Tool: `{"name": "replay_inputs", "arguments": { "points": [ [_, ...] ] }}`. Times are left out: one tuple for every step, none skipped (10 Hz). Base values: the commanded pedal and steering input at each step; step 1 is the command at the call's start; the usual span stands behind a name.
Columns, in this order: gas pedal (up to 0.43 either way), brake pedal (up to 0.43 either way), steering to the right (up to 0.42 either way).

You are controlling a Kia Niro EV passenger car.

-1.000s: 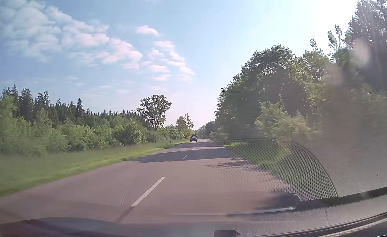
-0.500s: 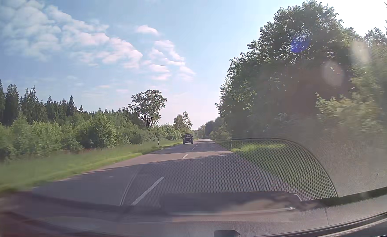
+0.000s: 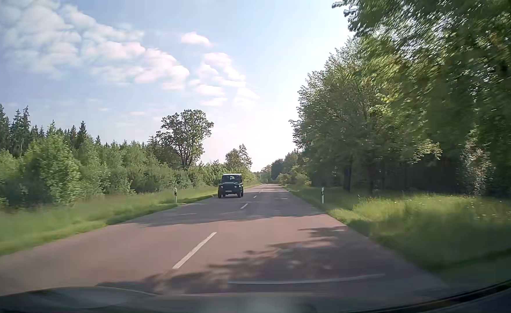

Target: Follow the waypoints while adhering to traffic rules and regulations

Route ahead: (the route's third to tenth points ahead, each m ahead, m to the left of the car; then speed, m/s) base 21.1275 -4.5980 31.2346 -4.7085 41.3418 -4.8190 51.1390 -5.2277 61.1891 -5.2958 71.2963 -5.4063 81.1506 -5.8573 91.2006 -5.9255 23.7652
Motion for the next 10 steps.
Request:
{"name": "replay_inputs", "arguments": {
  "points": [
    [0.228, 0.000, -0.001],
    [0.228, 0.000, -0.001],
    [0.228, 0.000, -0.001],
    [0.220, 0.000, -0.001],
    [0.209, 0.000, -0.001],
    [0.209, 0.000, -0.001],
    [0.209, 0.000, -0.001],
    [0.209, 0.000, -0.001],
    [0.209, 0.000, -0.001],
    [0.197, 0.000, -0.001]
  ]
}}
